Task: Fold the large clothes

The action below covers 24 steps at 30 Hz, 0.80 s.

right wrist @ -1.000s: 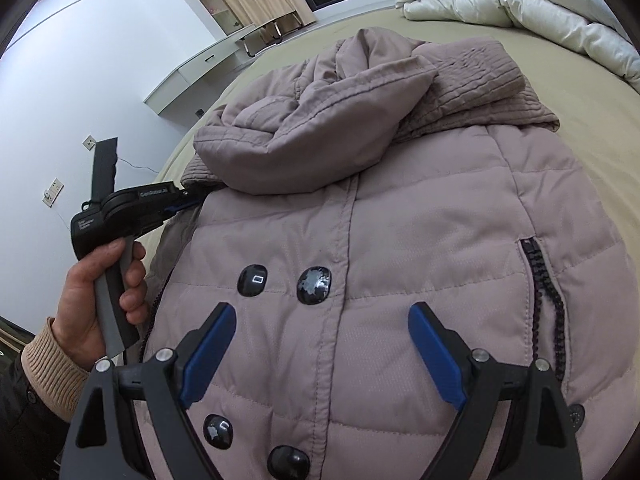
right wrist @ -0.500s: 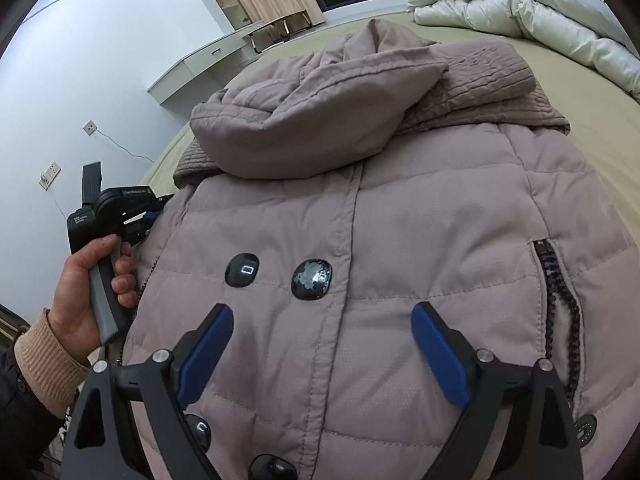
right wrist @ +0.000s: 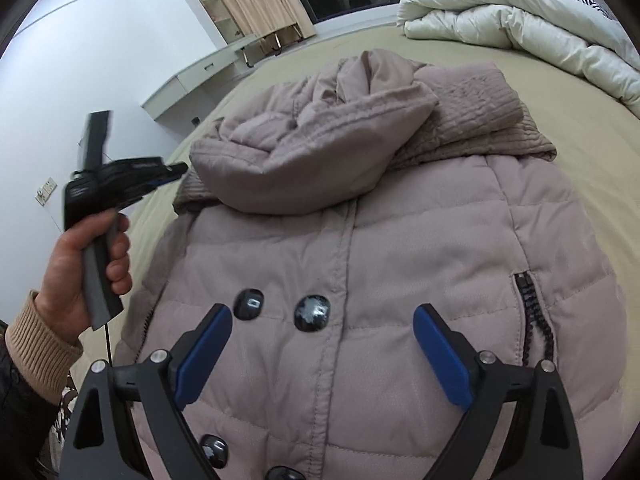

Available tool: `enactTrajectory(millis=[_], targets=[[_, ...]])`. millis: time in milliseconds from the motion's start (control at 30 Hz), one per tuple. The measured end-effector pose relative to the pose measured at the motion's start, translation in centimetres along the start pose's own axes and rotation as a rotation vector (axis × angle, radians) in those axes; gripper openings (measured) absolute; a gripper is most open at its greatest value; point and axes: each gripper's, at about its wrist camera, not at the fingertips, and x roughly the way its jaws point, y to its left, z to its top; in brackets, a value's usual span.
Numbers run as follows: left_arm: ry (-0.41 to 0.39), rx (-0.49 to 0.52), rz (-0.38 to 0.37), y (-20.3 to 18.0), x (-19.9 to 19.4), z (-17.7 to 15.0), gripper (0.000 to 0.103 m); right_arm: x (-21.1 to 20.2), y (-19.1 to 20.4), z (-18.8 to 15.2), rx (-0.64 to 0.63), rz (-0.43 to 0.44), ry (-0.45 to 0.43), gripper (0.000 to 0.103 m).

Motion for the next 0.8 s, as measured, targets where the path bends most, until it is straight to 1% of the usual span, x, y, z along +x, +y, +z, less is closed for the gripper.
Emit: enactTrajectory(millis=[33, 67, 100, 167, 200, 233, 267, 300, 333, 367, 400, 433, 467, 500, 567, 633, 667, 700, 733, 767, 800], targets=[[0.024, -0.006, -0.005, 0.2, 1.3, -0.3, 0.009, 0.3, -0.1, -0.1, 0.0, -0.006, 0.014, 0.093], [0.023, -0.006, -0.012, 0.6, 2.1, -0.6, 0.009, 0.5, -0.4, -0.4, -0.001, -0.008, 0.03, 0.091], [0.014, 0.016, -0.006, 0.5, 2.3, -0.7, 0.009, 0.4, -0.7, -0.3, -0.004, -0.01, 0.037, 0.09], [0.01, 0.085, 0.035, -0.4, 2.5, -0.6, 0.009, 0.0, -0.9, -0.5, -0.01, -0.014, 0.037, 0.09], [0.016, 0.095, 0.038, -0.6, 2.5, -0.5, 0.009, -0.3, -1.0, -0.5, -0.005, -0.016, 0.036, 0.09], [0.028, 0.083, 0.019, -0.5, 2.2, -0.1, 0.009, -0.8, -1.1, -0.3, 0.01, -0.017, 0.031, 0.09], [0.031, 0.057, -0.011, -0.2, 1.1, 0.3, 0.01, -1.4, -1.3, -0.2, 0.026, -0.014, 0.022, 0.09], [0.017, 0.055, -0.019, -0.3, -0.4, 0.1, 0.01, -2.4, -1.5, 0.0, 0.039, -0.009, 0.002, 0.09], [-0.006, 0.073, -0.016, 0.1, -2.4, -0.5, 0.01, -3.5, -1.6, 0.0, 0.04, -0.007, -0.021, 0.092], [-0.032, 0.098, -0.027, 0.4, -4.5, -1.1, 0.01, -4.7, -1.8, 0.0, 0.031, -0.012, -0.046, 0.096], [-0.049, 0.11, -0.043, 0.8, -6.3, -1.9, 0.01, -5.6, -2.0, -0.1, 0.022, -0.021, -0.065, 0.099], [-0.064, 0.117, -0.057, 1.4, -8.3, -2.9, 0.01, -6.8, -2.3, -0.3, 0.013, -0.03, -0.083, 0.103], [-0.067, 0.12, -0.067, 2.1, -10.1, -4.1, 0.01, -8.0, -2.8, -0.7, 0.005, -0.039, -0.097, 0.103], [-0.06, 0.12, -0.08, 2.9, -11.7, -5.5, 0.01, -8.9, -3.3, -1.0, -0.002, -0.053, -0.1, 0.103], [-0.026, 0.115, -0.09, 4.5, -14.9, -9.3, 0.012, -10.8, -4.4, -1.9, -0.006, -0.094, -0.088, 0.103], [0.02, 0.077, -0.095, 6.8, -17.5, -13.5, 0.02, -12.4, -5.7, -2.9, 0.01, -0.121, -0.077, 0.103], [0.043, 0.047, -0.106, 7.9, -18.5, -15.2, 0.035, -13.3, -6.5, -3.6, 0.026, -0.133, -0.07, 0.103], [0.075, 0.007, -0.119, 9.1, -19.6, -17.3, 0.066, -14.1, -7.3, -4.2, 0.038, -0.142, -0.063, 0.103], [0.104, -0.042, -0.136, 10.3, -20.5, -19.2, 0.079, -14.8, -8.1, -4.9, 0.055, -0.154, -0.054, 0.103], [0.11, -0.065, -0.146, 11.6, -22.1, -21.5, 0.089, -15.5, -8.9, -5.7, 0.074, -0.172, -0.045, 0.103], [0.117, -0.086, -0.153, 12.1, -22.9, -22.8, 0.089, -16.1, -9.6, -6.3, 0.086, -0.188, -0.038, 0.103]])
